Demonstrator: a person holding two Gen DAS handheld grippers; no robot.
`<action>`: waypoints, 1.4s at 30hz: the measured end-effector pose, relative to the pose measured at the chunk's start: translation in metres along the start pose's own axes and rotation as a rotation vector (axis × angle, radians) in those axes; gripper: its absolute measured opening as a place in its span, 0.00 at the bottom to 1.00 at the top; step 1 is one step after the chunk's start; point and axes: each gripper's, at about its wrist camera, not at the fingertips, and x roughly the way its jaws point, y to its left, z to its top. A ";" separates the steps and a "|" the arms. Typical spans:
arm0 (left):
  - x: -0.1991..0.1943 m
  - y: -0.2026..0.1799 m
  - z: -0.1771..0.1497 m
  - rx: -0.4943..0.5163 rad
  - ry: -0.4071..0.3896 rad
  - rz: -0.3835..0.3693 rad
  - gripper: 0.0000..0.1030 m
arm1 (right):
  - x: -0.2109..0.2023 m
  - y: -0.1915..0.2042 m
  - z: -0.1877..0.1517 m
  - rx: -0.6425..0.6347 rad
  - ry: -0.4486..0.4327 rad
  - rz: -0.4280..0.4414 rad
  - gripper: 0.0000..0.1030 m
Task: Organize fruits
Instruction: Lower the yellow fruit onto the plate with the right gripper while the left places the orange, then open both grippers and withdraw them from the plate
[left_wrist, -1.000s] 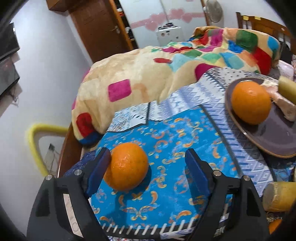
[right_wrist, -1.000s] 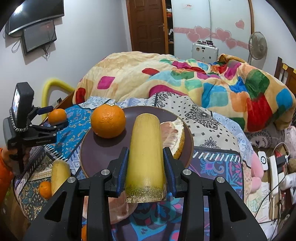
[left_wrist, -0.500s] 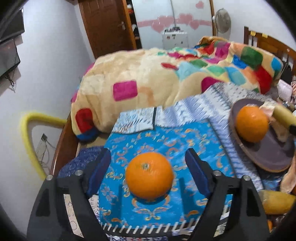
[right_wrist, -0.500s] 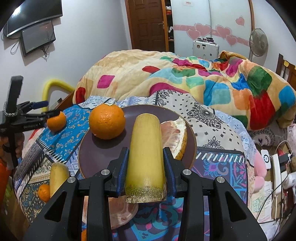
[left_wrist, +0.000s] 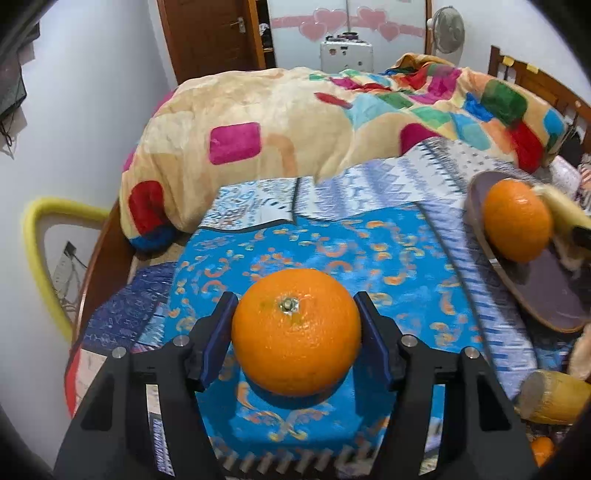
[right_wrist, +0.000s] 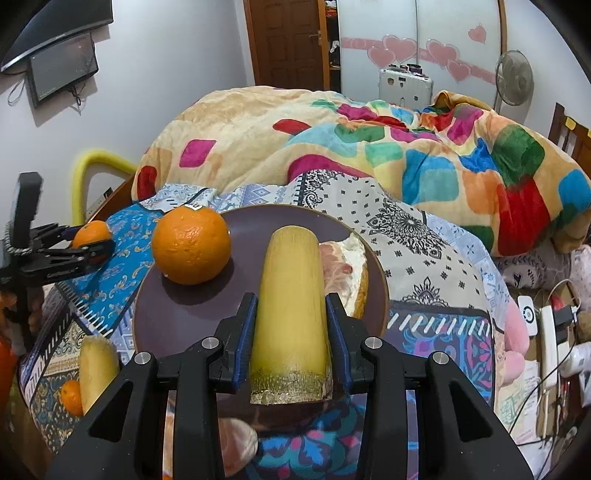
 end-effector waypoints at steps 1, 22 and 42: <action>-0.005 -0.005 0.000 0.005 -0.009 -0.013 0.61 | 0.002 0.000 0.001 -0.001 0.008 0.002 0.33; -0.062 -0.143 0.013 0.210 -0.102 -0.224 0.61 | -0.033 0.015 0.000 -0.055 -0.061 0.014 0.33; -0.073 -0.166 0.015 0.212 -0.101 -0.163 0.79 | -0.061 -0.008 -0.040 -0.023 -0.062 0.031 0.33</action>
